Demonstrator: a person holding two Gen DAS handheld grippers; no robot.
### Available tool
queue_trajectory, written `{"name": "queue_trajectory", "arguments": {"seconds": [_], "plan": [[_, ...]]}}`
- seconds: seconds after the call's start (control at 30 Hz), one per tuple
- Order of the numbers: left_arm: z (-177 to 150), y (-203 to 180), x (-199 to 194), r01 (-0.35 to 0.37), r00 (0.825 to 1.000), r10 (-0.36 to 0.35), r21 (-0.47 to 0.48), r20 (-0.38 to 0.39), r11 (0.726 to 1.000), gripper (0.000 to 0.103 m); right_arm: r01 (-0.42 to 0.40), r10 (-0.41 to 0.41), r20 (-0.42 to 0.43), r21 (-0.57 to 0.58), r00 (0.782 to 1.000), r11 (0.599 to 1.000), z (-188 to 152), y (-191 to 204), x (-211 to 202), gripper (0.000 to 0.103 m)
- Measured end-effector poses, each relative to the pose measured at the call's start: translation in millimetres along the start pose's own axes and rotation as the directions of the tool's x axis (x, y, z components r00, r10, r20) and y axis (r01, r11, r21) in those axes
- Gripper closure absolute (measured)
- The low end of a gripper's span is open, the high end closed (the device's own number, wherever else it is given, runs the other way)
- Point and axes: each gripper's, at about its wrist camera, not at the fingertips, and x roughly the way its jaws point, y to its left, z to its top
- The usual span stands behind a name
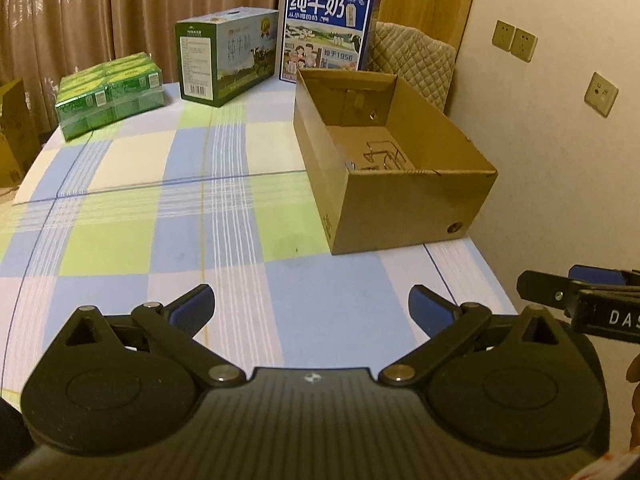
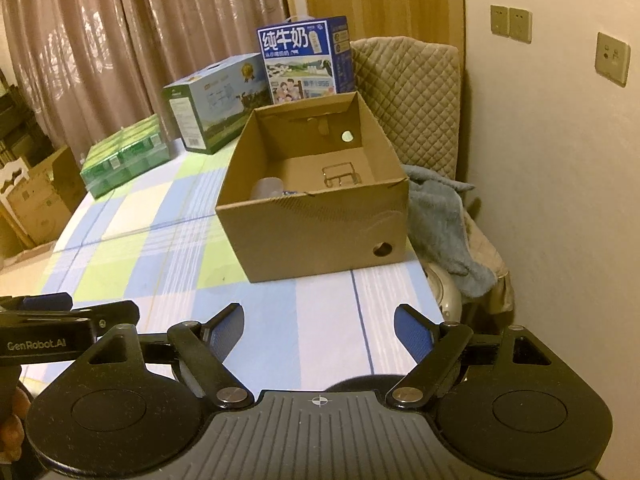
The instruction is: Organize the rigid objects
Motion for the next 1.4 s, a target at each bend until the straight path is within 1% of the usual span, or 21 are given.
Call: {"name": "queue_trajectory", "arguments": {"seconds": [0.1, 0.2, 0.37, 0.73, 1.4], "plan": [[-1.1, 1.8, -1.0, 0.003, 1.000, -0.003, -0.020, 0.000, 1.000, 0.001, -0.001, 0.001, -0.006, -0.007, 1.000, 1.000, -1.4, 2.6, 0.6, 0.024], [0.5, 2.7, -3.5, -0.014, 1.000, 0.014, -0.027, 0.017, 1.000, 0.001, -0.002, 0.002, -0.007, -0.009, 1.000, 1.000, -2.6, 3.4, 0.1, 0.024], [2.4, 4.8, -5.8, -0.018, 0.999, 0.018, -0.034, 0.026, 0.999, 0.001, -0.006, 0.006, -0.006, -0.001, 1.000, 1.000, -1.5, 3.2, 0.4, 0.024], [0.2, -0.3, -8.0, -0.011, 0.999, 0.011, -0.002, 0.037, 1.000, 0.001, 0.010, -0.010, 0.008, -0.032, 1.000, 0.999, -0.8, 7.7, 0.1, 0.024], [-3.1, -1.7, -4.8, -0.013, 0.999, 0.013, 0.019, 0.030, 1.000, 0.001, 0.007, -0.007, 0.009, -0.035, 1.000, 0.999, -0.5, 10.7, 1.0, 0.024]]}}
